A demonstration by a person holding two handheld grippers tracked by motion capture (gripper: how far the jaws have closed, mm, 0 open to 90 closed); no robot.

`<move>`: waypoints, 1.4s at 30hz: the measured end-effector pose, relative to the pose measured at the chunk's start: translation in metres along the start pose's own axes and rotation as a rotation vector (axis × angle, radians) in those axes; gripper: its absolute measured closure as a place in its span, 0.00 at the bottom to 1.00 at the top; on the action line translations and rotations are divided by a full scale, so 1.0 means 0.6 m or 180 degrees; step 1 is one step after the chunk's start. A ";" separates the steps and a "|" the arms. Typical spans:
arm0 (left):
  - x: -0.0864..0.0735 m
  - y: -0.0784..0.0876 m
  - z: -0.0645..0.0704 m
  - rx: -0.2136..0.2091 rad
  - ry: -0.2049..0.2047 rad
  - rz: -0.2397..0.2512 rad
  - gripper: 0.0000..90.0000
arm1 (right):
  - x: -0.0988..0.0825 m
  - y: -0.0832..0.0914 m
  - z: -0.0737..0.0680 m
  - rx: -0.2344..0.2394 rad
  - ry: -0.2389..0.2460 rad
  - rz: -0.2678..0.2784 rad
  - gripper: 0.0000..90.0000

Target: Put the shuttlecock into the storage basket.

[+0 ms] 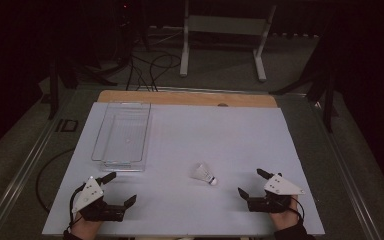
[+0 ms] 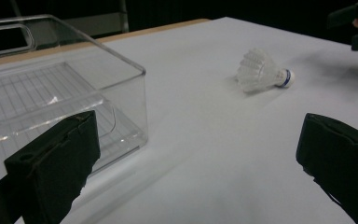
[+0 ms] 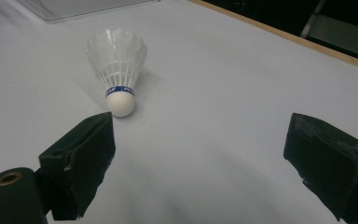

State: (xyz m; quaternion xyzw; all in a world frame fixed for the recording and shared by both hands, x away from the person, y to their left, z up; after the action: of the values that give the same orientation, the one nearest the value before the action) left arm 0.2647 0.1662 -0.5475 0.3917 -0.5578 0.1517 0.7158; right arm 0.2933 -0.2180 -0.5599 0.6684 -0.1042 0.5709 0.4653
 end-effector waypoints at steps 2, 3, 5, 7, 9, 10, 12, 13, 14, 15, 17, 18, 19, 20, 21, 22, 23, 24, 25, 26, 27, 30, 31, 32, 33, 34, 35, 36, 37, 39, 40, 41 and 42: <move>0.012 0.005 0.001 -0.0009 0.0014 0.0038 0.00 | 0.000 0.000 -0.001 -0.0002 0.0005 -0.0002 0.10; 0.015 0.006 0.001 -0.0001 0.0009 0.0033 0.00 | 0.000 0.000 -0.002 0.0000 0.0004 -0.0006 0.10; 0.024 0.010 0.001 0.0019 -0.0025 0.0036 0.00 | 0.000 0.000 -0.002 -0.0006 0.0003 0.0000 0.10; 0.033 0.012 0.002 0.0008 -0.0042 0.0011 0.00 | 0.001 0.000 -0.002 -0.0013 0.0005 -0.0002 0.10; 0.045 0.016 0.004 -0.0033 -0.0029 -0.0017 0.00 | 0.001 0.001 -0.001 -0.0021 0.0008 0.0002 0.10; 0.051 0.017 0.006 -0.0058 -0.0026 -0.0032 0.00 | 0.001 0.001 -0.002 -0.0013 0.0003 0.0005 0.10; 0.062 0.021 0.009 -0.0094 -0.0065 -0.0082 0.00 | 0.001 0.001 -0.001 -0.0030 0.0007 0.0003 0.10; 0.067 0.022 0.011 -0.0105 -0.0100 -0.0113 0.00 | 0.001 0.001 -0.001 -0.0022 -0.0014 0.0012 0.10; 0.071 0.023 0.013 -0.0135 -0.0106 -0.0121 0.00 | 0.003 0.002 -0.001 -0.0028 -0.0012 0.0027 0.10; 0.077 0.024 0.015 -0.0171 -0.0099 -0.0118 0.00 | 0.003 0.002 -0.001 -0.0033 -0.0008 0.0037 0.10; 0.085 0.023 0.016 -0.0171 -0.0157 -0.0186 0.00 | 0.005 0.003 -0.001 -0.0030 -0.0014 0.0054 0.10; 0.087 0.023 0.016 -0.0168 -0.0184 -0.0204 0.00 | 0.005 0.003 -0.002 -0.0028 -0.0008 0.0052 0.10; 0.087 0.023 0.016 -0.0168 -0.0184 -0.0204 0.00 | 0.005 0.003 -0.002 -0.0028 -0.0008 0.0052 0.10; 0.087 0.023 0.016 -0.0168 -0.0184 -0.0204 0.00 | 0.005 0.003 -0.002 -0.0030 -0.0006 0.0051 0.10; 0.098 0.022 0.013 -0.0153 -0.0199 -0.0210 0.00 | 0.005 0.004 -0.003 -0.0019 -0.0005 0.0059 0.10; 0.100 0.022 0.012 -0.0158 -0.0218 -0.0229 0.00 | 0.006 0.004 -0.003 -0.0019 -0.0010 0.0065 0.10; 0.102 0.022 0.012 -0.0182 -0.0223 -0.0243 0.00 | 0.007 0.004 -0.003 -0.0015 -0.0008 0.0074 0.10; 0.105 0.021 0.013 -0.0199 -0.0224 -0.0258 0.00 | 0.008 0.004 -0.003 0.0002 -0.0012 0.0083 0.10; 0.106 0.020 0.013 -0.0199 -0.0240 -0.0276 0.00 | 0.008 0.005 -0.004 0.0006 -0.0018 0.0082 0.10; 0.109 0.020 0.014 -0.0220 -0.0254 -0.0284 0.00 | 0.008 0.005 -0.005 0.0003 -0.0012 0.0083 0.10; 0.110 0.018 0.016 -0.0258 -0.0243 -0.0292 0.00 | 0.007 0.005 -0.005 0.0003 -0.0003 0.0081 0.10; 0.113 0.013 0.022 -0.0333 -0.0248 -0.0352 0.00 | 0.008 0.005 -0.005 0.0001 -0.0004 0.0080 0.10; 0.113 0.012 0.024 -0.0340 -0.0268 -0.0383 0.00 | 0.008 0.005 -0.005 0.0002 -0.0002 0.0082 0.10; 0.114 0.010 0.026 -0.0369 -0.0289 -0.0401 0.00 | 0.007 0.004 -0.005 -0.0006 0.0001 0.0078 0.10; 0.115 0.009 0.028 -0.0377 -0.0309 -0.0412 0.00 | 0.008 0.005 -0.006 0.0002 -0.0005 0.0081 0.10; 0.117 0.007 0.029 -0.0380 -0.0326 -0.0423 0.00 | 0.008 0.005 -0.007 0.0018 -0.0011 0.0088 0.10; 0.117 0.006 0.030 -0.0391 -0.0334 -0.0448 0.00 | 0.009 0.005 -0.007 0.0009 -0.0005 0.0094 0.10; 0.119 0.005 0.030 -0.0393 -0.0346 -0.0462 0.00 | 0.009 0.006 -0.007 0.0012 -0.0004 0.0091 0.10; 0.121 0.004 0.031 -0.0406 -0.0333 -0.0466 0.00 | 0.009 0.006 -0.008 0.0020 -0.0008 0.0096 0.10; 0.124 0.003 0.034 -0.0444 -0.0348 -0.0506 0.00 | 0.009 0.005 -0.007 0.0019 0.0004 0.0098 0.10; 0.124 0.002 0.035 -0.0443 -0.0369 -0.0524 0.00 | 0.009 0.005 -0.007 0.0024 0.0003 0.0096 0.10; 0.125 0.001 0.036 -0.0446 -0.0386 -0.0544 0.00 | 0.009 0.006 -0.007 0.0023 0.0000 0.0099 0.10; 0.125 0.000 0.036 -0.0451 -0.0394 -0.0565 0.00 | 0.009 0.006 -0.007 0.0027 -0.0004 0.0102 0.10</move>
State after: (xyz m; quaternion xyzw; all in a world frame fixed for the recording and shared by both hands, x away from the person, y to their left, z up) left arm 0.2749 0.1340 -0.4772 0.3966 -0.5734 0.0235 0.7165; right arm 0.2900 -0.2147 -0.5538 0.6690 -0.1128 0.5783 0.4532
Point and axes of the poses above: each handheld gripper's, and its own axes: y roughly backward along the jaws, x roughly out of its top, z roughly to its right, the point moved 10 cm from there along -y, roughly forward along the jaws, and after that the axes turned 2 degrees about -z, right-handed, at the moved point
